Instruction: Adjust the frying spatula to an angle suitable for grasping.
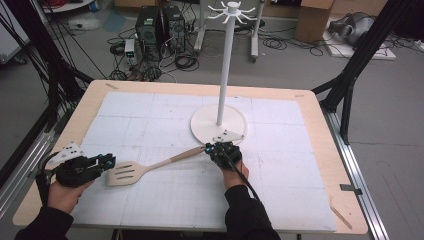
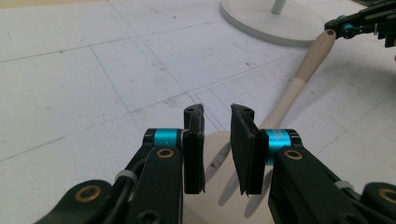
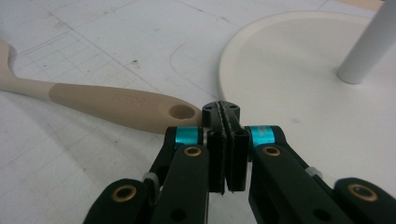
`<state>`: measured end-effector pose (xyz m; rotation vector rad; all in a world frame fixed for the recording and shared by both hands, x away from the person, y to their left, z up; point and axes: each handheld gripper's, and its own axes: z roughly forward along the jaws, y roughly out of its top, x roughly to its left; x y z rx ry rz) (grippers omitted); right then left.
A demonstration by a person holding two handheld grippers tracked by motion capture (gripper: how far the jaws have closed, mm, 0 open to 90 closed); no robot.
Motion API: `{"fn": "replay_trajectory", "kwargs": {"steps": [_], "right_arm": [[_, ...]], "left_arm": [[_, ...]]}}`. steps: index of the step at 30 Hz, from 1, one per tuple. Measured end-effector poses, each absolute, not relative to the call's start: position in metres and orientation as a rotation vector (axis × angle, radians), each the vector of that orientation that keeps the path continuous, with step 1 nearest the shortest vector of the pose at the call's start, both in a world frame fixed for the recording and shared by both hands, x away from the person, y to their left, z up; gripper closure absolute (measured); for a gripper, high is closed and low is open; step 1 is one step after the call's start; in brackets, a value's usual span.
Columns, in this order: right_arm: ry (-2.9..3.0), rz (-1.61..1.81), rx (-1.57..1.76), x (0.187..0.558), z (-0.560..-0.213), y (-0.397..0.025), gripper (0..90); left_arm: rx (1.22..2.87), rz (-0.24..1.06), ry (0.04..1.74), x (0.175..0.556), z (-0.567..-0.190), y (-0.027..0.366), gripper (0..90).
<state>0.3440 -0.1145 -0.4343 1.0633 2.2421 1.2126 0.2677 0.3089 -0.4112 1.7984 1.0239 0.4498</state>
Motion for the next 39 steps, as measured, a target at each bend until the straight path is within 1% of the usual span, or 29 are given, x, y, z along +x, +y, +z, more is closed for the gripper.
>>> {"fn": "replay_trajectory", "kwargs": {"steps": [11,17,26,28,32,39], "right_arm": [[2.293,1.218,1.030,0.345,-0.440,-0.088,89.1],[2.330,1.213,1.007,0.345,-0.444,-0.075,89.1],[2.360,1.191,1.022,0.348,-0.449,-0.069,89.0],[2.360,1.187,1.023,0.349,-0.449,-0.069,87.8],[2.357,1.193,1.047,0.351,-0.449,-0.071,81.3],[2.331,1.186,1.043,0.350,-0.441,-0.079,79.4]], "left_arm": [[1.750,0.469,1.051,0.266,-0.409,0.319,74.2],[1.757,0.472,1.046,0.265,-0.407,0.320,74.2],[1.746,0.474,1.056,0.264,-0.407,0.324,73.6],[1.744,0.474,1.056,0.264,-0.407,0.324,73.5],[1.742,0.474,1.057,0.264,-0.406,0.325,73.3],[1.735,0.471,1.058,0.263,-0.406,0.326,73.1]]}}
